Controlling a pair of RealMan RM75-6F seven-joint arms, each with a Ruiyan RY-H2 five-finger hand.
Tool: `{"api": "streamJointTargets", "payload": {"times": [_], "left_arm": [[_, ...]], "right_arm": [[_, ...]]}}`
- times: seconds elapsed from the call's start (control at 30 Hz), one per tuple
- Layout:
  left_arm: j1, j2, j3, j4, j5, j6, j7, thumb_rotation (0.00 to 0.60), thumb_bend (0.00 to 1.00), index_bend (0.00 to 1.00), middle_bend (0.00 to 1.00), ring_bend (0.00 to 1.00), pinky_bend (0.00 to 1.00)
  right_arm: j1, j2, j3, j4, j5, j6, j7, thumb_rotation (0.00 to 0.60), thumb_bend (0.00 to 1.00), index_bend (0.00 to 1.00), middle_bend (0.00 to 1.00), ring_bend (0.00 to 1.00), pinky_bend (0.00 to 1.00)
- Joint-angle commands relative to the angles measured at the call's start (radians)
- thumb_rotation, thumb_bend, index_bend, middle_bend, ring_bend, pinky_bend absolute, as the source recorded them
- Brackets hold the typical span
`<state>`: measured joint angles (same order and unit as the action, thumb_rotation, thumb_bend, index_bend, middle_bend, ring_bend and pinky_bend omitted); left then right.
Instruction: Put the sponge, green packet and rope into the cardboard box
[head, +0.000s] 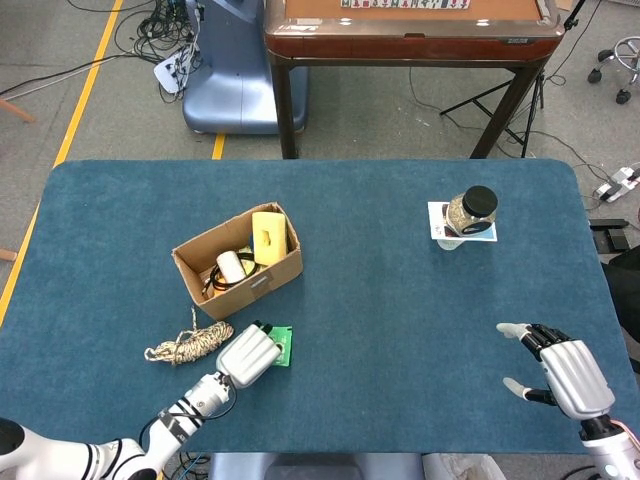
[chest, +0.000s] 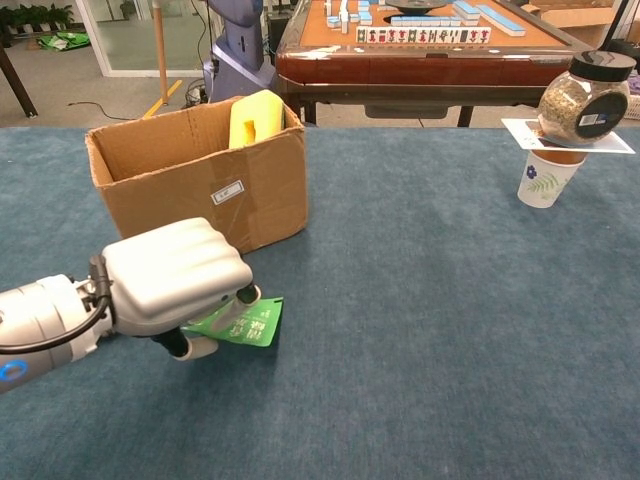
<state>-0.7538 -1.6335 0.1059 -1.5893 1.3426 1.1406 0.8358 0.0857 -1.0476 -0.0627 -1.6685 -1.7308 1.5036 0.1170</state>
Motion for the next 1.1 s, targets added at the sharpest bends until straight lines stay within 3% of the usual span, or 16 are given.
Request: {"api": "streamJointTargets", "payload": {"times": [0.03,0.47,0.8,1.1], "left_arm": [[0.011,0.002,-0.005,0.023,0.043,0.001,-0.05,0.6,0.25,0.65,0.74,0.43,0.57],[0.041,-0.007,-0.026,0.047,0.082,-0.015,-0.079,0.6,0.28,0.48,0.61,0.33,0.57],[0.06,-0.013,-0.045,0.048,0.085,-0.03,-0.099,0.6,0.45,0.53,0.59,0.33,0.57],[0.08,-0.014,-0.04,0.072,0.198,0.023,-0.244,0.6,0.47,0.61,0.6,0.35,0.62]], "right_arm": [[0.0,0.0,0.0,0.0,0.0,-0.001,0.0,0.6,0.01,0.29,0.37,0.33,0.45],[0.0,-0.001,0.001,0.001,0.001,0.0,0.001,0.6,0.01,0.29,0.37,0.33,0.45],[0.0,0.0,0.0,0.001,0.001,-0.001,0.001,0.6,0.01,0.29,0.37,0.33,0.45],[0.001,-0.001,0.001,0.002,0.003,-0.002,0.003,0.6,0.01,0.29,0.37,0.33,0.45]]}}
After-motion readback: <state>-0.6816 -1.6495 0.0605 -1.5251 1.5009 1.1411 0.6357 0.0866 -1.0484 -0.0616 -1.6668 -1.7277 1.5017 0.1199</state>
